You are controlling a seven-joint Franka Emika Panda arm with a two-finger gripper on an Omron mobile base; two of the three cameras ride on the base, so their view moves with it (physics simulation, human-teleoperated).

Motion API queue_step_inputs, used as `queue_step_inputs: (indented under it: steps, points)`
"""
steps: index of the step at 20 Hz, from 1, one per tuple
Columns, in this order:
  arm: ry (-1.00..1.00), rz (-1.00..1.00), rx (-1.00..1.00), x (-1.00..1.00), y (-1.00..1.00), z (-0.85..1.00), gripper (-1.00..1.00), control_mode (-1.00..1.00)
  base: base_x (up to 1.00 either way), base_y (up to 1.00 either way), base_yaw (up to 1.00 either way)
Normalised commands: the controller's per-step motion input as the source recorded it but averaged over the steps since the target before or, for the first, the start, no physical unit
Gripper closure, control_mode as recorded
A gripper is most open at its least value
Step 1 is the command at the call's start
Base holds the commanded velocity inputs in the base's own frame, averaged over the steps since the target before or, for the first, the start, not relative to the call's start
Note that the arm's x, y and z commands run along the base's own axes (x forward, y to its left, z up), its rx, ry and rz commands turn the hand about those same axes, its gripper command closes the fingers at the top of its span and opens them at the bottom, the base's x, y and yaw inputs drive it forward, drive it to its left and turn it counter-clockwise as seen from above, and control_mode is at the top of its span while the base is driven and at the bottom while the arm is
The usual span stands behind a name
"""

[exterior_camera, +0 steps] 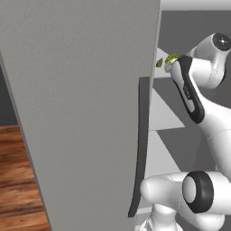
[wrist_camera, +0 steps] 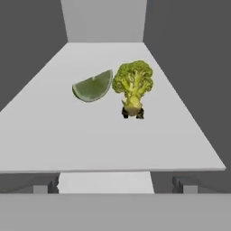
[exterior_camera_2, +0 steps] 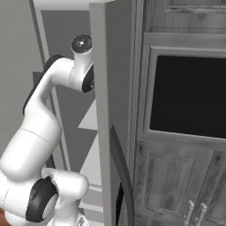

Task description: Take the lemon wedge, broccoli, and lemon from the freezer and place them in the bowl on the counter.

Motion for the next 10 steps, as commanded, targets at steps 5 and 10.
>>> queue_step_inputs:
  steps: [5, 10]
  points:
    - [0.00, 0.00, 0.00, 0.56, -0.10, -0.02, -1.00, -1.00, 0.00, 0.00, 0.00]
    - [0.00, 0.00, 0.00, 0.51, -0.05, -0.09, -1.00, -1.00, 0.00, 0.00, 0.00]
